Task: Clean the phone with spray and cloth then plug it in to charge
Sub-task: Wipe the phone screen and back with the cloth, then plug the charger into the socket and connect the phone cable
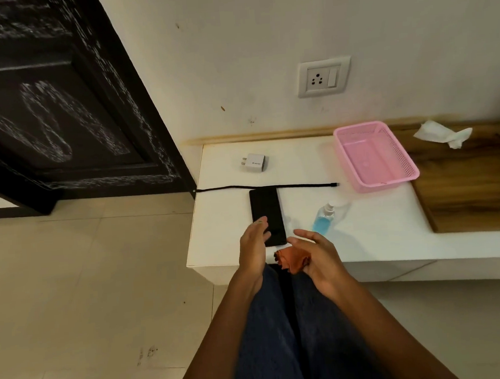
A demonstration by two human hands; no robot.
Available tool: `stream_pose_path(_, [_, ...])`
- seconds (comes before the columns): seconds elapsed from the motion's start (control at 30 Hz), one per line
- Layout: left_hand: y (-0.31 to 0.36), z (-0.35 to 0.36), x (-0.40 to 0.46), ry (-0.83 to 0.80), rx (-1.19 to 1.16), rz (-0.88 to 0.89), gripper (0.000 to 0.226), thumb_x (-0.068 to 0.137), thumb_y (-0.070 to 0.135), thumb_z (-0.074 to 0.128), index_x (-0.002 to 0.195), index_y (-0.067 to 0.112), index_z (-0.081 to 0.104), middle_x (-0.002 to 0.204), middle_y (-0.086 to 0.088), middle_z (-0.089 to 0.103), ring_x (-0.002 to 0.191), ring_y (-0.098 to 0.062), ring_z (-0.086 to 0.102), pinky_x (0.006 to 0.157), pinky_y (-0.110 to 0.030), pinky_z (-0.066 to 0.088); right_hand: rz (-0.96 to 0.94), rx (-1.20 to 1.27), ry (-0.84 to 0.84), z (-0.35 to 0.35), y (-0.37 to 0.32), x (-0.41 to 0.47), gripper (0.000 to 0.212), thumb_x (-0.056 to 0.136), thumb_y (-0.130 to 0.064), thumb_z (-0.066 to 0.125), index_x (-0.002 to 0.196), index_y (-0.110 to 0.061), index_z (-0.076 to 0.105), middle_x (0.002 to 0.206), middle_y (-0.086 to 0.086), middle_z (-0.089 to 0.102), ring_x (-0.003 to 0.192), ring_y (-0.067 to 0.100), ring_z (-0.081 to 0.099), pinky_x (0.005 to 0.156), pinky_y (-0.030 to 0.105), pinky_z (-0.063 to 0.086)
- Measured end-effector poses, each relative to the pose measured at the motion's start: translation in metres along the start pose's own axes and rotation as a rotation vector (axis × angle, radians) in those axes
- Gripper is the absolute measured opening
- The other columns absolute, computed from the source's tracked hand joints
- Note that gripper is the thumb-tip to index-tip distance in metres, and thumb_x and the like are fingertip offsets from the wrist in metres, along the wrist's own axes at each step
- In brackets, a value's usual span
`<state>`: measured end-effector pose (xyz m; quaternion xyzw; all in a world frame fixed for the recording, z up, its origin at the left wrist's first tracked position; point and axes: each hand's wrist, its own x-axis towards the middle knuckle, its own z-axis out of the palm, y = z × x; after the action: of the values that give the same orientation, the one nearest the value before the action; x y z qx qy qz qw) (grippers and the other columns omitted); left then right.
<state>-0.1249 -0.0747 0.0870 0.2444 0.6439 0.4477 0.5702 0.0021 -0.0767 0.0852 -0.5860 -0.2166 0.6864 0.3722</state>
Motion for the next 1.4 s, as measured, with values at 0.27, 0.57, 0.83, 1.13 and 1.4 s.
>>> stream_pose_path(0.27, [-0.004, 0.029, -0.028, -0.266, 0.064, -0.158, 0.014, 0.093, 0.022, 0.059, 0.105, 0.016, 0.064, 0.109, -0.006, 0.065, 0.100, -0.020, 0.064, 0.080, -0.031, 0.058, -0.351, -0.313, -0.079, -0.050, -0.024, -0.021, 0.049, 0.083, -0.004, 0.065, 0.127, -0.017, 0.047, 0.120, -0.001, 0.058, 0.107, 0.018, 0.058, 0.084, 0.029, 0.053])
stream_pose_path(0.57, [-0.021, 0.098, -0.016, -0.134, 0.167, -0.115, 0.026, 0.086, 0.012, 0.067, 0.112, 0.010, 0.064, 0.114, -0.008, 0.067, 0.096, -0.016, 0.065, 0.087, -0.028, 0.055, -0.336, -0.681, 0.298, -0.112, -0.032, 0.023, 0.033, 0.085, -0.006, 0.065, 0.116, -0.008, 0.056, 0.121, 0.017, 0.060, 0.104, 0.032, 0.060, 0.086, 0.040, 0.052])
stream_pose_path(0.83, [-0.027, 0.133, 0.004, -0.193, 0.374, -0.114, 0.035, 0.098, 0.025, 0.050, 0.130, 0.013, 0.052, 0.130, -0.005, 0.057, 0.106, -0.012, 0.052, 0.096, -0.021, 0.038, -0.405, -0.719, 0.418, -0.117, -0.039, 0.063, 0.028, 0.085, -0.002, 0.061, 0.113, -0.004, 0.059, 0.117, 0.016, 0.062, 0.103, 0.028, 0.059, 0.087, 0.031, 0.048])
stream_pose_path(1.13, [-0.025, 0.127, 0.007, -0.309, 0.477, -0.156, 0.036, 0.100, 0.032, 0.043, 0.130, 0.014, 0.050, 0.125, -0.001, 0.055, 0.099, -0.007, 0.050, 0.086, -0.018, 0.041, -0.374, -0.704, 0.430, -0.131, -0.029, 0.066, 0.030, 0.088, 0.000, 0.055, 0.117, -0.008, 0.058, 0.125, 0.011, 0.059, 0.110, 0.026, 0.058, 0.087, 0.026, 0.044])
stream_pose_path(1.4, [0.007, 0.071, -0.002, -0.399, 0.411, -0.121, 0.038, 0.102, 0.030, 0.037, 0.130, 0.013, 0.056, 0.130, -0.001, 0.060, 0.114, -0.018, 0.059, 0.098, -0.029, 0.041, -0.489, -0.659, 0.463, -0.112, -0.045, 0.050, 0.020, 0.090, -0.006, 0.055, 0.109, -0.010, 0.062, 0.115, 0.008, 0.064, 0.098, 0.018, 0.059, 0.083, 0.023, 0.044])
